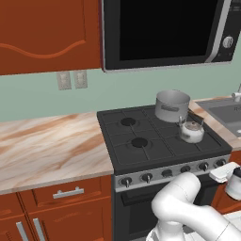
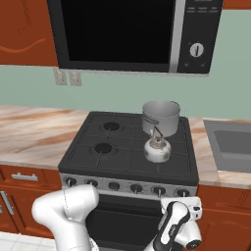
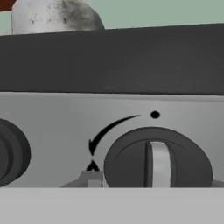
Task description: Pick the kettle from the counter and place it on a stove burner. Then turn the burner on.
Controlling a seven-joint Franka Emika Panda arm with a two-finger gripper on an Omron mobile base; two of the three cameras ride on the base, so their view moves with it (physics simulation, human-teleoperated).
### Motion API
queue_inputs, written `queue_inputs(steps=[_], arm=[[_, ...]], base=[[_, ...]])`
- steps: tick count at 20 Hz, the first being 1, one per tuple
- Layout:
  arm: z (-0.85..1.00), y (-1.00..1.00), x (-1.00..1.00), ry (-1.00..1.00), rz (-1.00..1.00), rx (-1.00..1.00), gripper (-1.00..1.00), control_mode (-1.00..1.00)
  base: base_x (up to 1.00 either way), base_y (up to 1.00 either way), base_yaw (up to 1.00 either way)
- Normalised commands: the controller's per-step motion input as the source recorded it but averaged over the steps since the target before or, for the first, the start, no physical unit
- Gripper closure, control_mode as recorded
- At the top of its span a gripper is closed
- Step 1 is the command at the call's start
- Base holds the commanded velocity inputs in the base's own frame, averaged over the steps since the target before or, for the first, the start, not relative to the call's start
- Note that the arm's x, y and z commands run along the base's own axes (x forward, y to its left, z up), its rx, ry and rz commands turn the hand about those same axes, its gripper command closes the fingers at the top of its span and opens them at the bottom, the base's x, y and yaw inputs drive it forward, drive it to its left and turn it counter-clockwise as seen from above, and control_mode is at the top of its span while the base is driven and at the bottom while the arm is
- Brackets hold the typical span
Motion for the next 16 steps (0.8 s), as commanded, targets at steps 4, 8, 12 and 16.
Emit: queue_inputs(steps=[4,8,12,16], arm=[[-0.05,-0.06,0.0,-0.26,0.95,-0.01,1.0,-1.0],[-0.19,-0.03,0.0,-0.19,0.96,-0.05,1.0,-1.0],[-0.21,-0.03,0.0,-0.18,0.97,-0.05,1.0,-1.0],[-0.23,-0.02,0.0,-0.17,0.97,-0.05,1.0,-1.0]], base=[[0.0,0.0,0.0],[0.0,0.0,0.0],[0.0,0.0,0.0],[0.0,0.0,0.0]])
